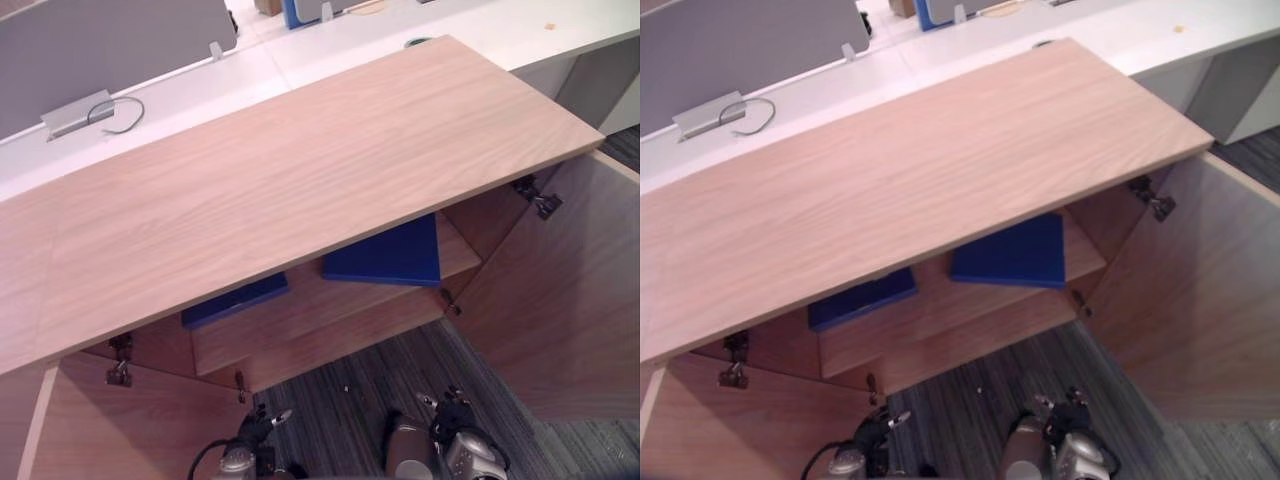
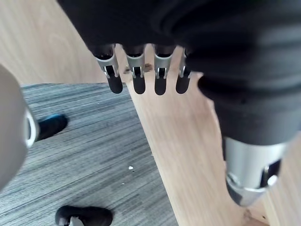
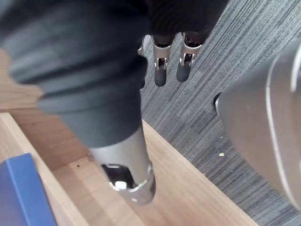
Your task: Walk over to the cabinet, pick up the folder, carry it to the office cabinet, place the folder inside the office cabinet, then close the office cabinet door
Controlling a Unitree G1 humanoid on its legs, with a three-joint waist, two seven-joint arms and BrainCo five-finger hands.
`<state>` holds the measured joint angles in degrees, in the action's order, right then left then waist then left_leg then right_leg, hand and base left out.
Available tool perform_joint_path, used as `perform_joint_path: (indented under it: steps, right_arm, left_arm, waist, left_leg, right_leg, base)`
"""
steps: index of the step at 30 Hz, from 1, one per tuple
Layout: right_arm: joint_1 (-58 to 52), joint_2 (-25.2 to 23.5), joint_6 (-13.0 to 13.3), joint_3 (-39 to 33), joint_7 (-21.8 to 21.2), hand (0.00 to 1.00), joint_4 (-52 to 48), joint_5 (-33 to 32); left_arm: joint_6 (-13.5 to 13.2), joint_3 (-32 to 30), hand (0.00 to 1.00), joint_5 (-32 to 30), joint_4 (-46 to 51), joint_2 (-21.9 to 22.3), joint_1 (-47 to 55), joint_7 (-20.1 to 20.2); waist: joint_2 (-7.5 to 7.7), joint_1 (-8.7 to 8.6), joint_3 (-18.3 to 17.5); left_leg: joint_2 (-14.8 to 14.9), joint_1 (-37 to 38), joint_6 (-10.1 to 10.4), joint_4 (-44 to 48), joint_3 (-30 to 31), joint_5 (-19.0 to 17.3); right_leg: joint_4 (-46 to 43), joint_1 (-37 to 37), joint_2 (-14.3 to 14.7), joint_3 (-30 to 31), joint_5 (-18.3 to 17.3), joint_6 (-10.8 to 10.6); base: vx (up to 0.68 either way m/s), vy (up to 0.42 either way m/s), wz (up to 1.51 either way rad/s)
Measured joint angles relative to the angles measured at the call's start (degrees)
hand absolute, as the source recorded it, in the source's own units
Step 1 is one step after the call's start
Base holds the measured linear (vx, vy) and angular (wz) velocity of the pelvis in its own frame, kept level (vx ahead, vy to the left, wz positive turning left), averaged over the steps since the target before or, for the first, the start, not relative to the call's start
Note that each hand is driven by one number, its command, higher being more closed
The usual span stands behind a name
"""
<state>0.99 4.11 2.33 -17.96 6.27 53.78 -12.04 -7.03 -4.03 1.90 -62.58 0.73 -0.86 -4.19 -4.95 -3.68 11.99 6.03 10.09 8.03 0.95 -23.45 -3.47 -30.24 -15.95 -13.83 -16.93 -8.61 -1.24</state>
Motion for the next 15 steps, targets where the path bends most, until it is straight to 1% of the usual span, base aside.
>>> perform_joint_path:
  steps: [3, 6, 8, 9, 10, 12, 13, 14, 15]
  right_arm:
    - [-2.7, 0.1, -0.1, 0.0, -0.3, 0.0, 1.4, 0.9]
    - [-3.4, 0.2, 0.0, 0.0, -0.4, 0.0, 2.3, 2.0]
    - [-3.3, 0.2, 0.0, 0.1, -0.4, 0.0, 2.3, 2.1]
    - [-3.3, 0.2, 0.0, 0.9, -0.4, 0.0, 2.1, 2.1]
    - [-3.3, 0.2, 0.0, 1.5, -0.4, 0.0, 2.0, 2.1]
    - [-3.2, -0.1, 0.0, 2.7, -0.2, 0.0, 0.0, 2.3]
    - [-3.3, -0.1, 0.0, 4.2, 0.1, 0.0, -2.2, 2.6]
    - [-3.5, -0.2, -0.1, 5.5, 0.3, 0.0, -5.9, 4.4]
    - [-3.6, -0.1, -0.1, 6.3, 0.4, 0.0, -8.2, 4.7]
  left_arm:
    - [0.0, -0.7, 0.0, 0.2, 0.1, 0.1, 0.1, -0.3]
    - [-0.1, -0.8, 0.0, 1.1, 0.2, -0.1, 0.2, -0.5]
    - [-0.1, -0.1, 0.0, 1.2, 0.3, -0.3, 0.2, -0.6]
    - [-0.1, 0.5, 0.0, 1.2, 0.3, -0.5, 0.2, -0.6]
    - [-0.1, 0.9, 0.0, 1.2, 0.3, -0.6, 0.3, -0.5]
    - [-0.1, 2.4, 0.0, 1.0, 0.3, -0.8, 0.3, -0.5]
    - [-0.1, 3.1, 0.0, 0.6, 0.4, -1.0, 0.3, -0.5]
    - [-0.1, 3.7, 0.0, 0.3, 0.9, -1.0, 0.6, -0.5]
    - [-0.1, 3.9, 0.0, 0.3, 1.3, -1.0, 0.8, -0.5]
  waist:
    - [0.52, -0.11, 0.0]
    - [1.24, -0.1, -0.7]
    - [1.36, 0.04, -1.0]
    - [1.69, 0.14, -1.0]
    - [1.59, 0.12, -1.1]
    - [1.32, 0.05, -1.3]
    - [1.22, 0.05, -1.4]
    - [1.18, 0.04, -1.4]
    - [1.17, 0.04, -1.4]
  left_leg:
    - [0.8, -0.3, 0.1, -0.3, 2.8, 0.4]
    - [1.1, -2.6, 0.0, -0.6, 4.6, 0.9]
    - [1.2, -3.2, -0.1, -0.7, 5.0, 1.1]
    - [1.2, -3.3, -0.1, -0.7, 4.9, 1.1]
    - [1.2, -3.3, -0.2, -0.8, 4.8, 1.1]
    - [1.1, -3.3, -0.2, -1.0, 4.6, 1.0]
    - [1.0, -3.3, -0.2, -1.3, 4.5, 1.0]
    - [0.9, -3.0, -0.2, -1.7, 4.3, 1.0]
    - [0.8, -3.0, -0.2, -1.8, 4.2, 1.0]
  right_leg:
    - [2.6, 3.1, 0.0, -2.9, -0.9, -0.6]
    - [4.5, 2.9, 0.0, -4.8, -0.7, -1.2]
    - [5.3, 2.9, 0.2, -5.2, -0.4, -1.4]
    - [5.7, 2.9, 0.3, -5.2, -0.2, -1.4]
    - [5.9, 2.9, 0.3, -5.2, 0.0, -1.5]
    - [6.3, 2.8, 0.4, -5.0, 0.4, -1.5]
    - [6.6, 2.8, 0.5, -5.0, 0.9, -1.1]
    - [6.8, 2.8, 0.6, -4.9, 1.1, -1.2]
    - [6.9, 2.8, 0.5, -4.8, 1.1, -1.3]
  base:
    - [-0.04, -0.062, 0.49]
    - [-0.05, -0.021, 0.36]
    - [-0.04, 0.001, 0.13]
    - [0.0, 0.0, 0.0]
    - [0.0, 0.023, -0.05]
    - [0.03, 0.027, -0.05]
    - [0.04, 0.031, -0.06]
    - [0.05, 0.033, -0.07]
    - [0.06, 0.043, -0.07]
